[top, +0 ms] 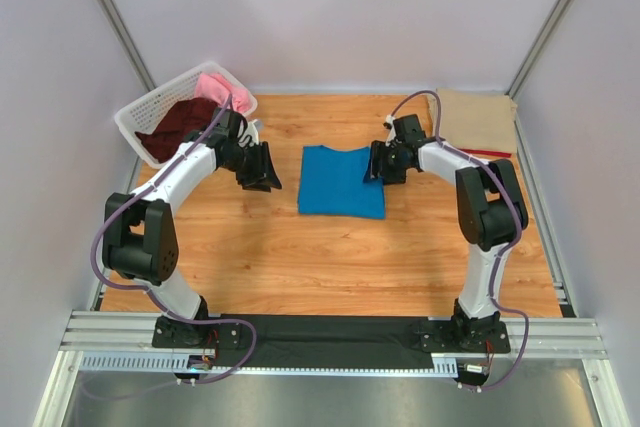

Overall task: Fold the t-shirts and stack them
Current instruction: Neatly place the folded tshirt to the corner

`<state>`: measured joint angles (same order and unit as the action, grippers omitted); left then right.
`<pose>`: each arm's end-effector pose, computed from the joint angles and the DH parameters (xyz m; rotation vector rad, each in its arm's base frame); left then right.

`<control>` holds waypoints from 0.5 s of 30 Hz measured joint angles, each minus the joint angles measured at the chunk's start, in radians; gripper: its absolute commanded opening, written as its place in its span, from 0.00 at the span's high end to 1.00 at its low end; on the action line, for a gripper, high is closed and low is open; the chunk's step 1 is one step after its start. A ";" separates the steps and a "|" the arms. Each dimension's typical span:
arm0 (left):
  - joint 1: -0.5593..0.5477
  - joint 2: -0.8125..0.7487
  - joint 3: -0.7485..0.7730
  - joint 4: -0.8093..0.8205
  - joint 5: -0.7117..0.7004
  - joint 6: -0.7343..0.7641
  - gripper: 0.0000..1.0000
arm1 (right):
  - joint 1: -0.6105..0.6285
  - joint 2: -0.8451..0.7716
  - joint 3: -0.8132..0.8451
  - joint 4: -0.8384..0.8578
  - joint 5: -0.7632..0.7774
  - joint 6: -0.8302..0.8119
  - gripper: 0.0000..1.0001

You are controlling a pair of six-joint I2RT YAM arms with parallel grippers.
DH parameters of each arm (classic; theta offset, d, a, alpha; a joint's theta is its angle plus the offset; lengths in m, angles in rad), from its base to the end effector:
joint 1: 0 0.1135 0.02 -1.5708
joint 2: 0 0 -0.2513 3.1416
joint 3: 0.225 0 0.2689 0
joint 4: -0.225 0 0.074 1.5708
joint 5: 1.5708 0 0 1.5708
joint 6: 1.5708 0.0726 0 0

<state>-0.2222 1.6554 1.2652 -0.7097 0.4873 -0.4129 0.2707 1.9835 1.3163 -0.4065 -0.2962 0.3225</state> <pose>0.3526 -0.1145 0.1966 -0.0976 2.7267 -0.8472 0.4108 0.1360 0.1026 -0.0322 2.6947 0.5840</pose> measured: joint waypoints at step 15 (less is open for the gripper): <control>0.000 0.000 0.000 -0.014 -0.002 0.000 0.55 | -0.112 0.142 0.242 -0.135 -0.068 -0.095 0.29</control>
<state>-0.2222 1.6554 1.2648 -0.7238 0.4850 -0.4126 0.1585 2.1258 1.5581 -0.5411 -0.3637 0.2279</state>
